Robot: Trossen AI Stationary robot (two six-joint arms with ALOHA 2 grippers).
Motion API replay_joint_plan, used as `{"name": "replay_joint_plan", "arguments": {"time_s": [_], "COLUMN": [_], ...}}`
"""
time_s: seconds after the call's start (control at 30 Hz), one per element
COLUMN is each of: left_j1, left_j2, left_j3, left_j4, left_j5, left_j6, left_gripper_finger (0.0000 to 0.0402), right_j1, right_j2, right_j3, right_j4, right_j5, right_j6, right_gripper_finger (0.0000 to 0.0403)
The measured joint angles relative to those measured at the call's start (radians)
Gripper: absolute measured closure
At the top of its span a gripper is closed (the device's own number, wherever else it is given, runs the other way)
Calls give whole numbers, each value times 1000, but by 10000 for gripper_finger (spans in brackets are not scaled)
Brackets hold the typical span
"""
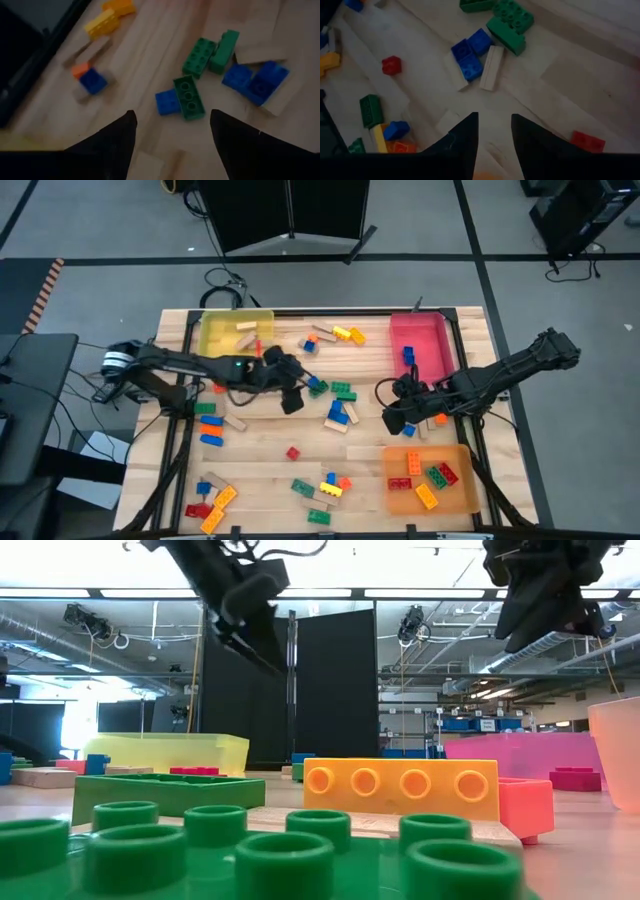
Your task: Sort blocks by size
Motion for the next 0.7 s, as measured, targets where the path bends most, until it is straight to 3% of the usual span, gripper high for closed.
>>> {"name": "replay_joint_plan", "arguments": {"time_s": [0.27,0.37,0.57,0.7], "left_j1": [1,1,-2,0], "left_j2": [151,192,240,284], "left_j3": [141,164,212,242], "left_j4": [81,137,86,1], "left_j5": [-1,1,18,86], "left_j6": [236,240,168,216], "left_gripper_finger": [133,133,133,133], "right_j1": [-1,-1,-1,-1], "right_j2": [4,4,4,4], "right_j3": [-4,-4,-4,-4], "right_j4": [15,32,68,73], "right_j5": [15,29,39,64], "right_j6": [69,78,95,120], "right_gripper_finger": [273,274,277,277]}}
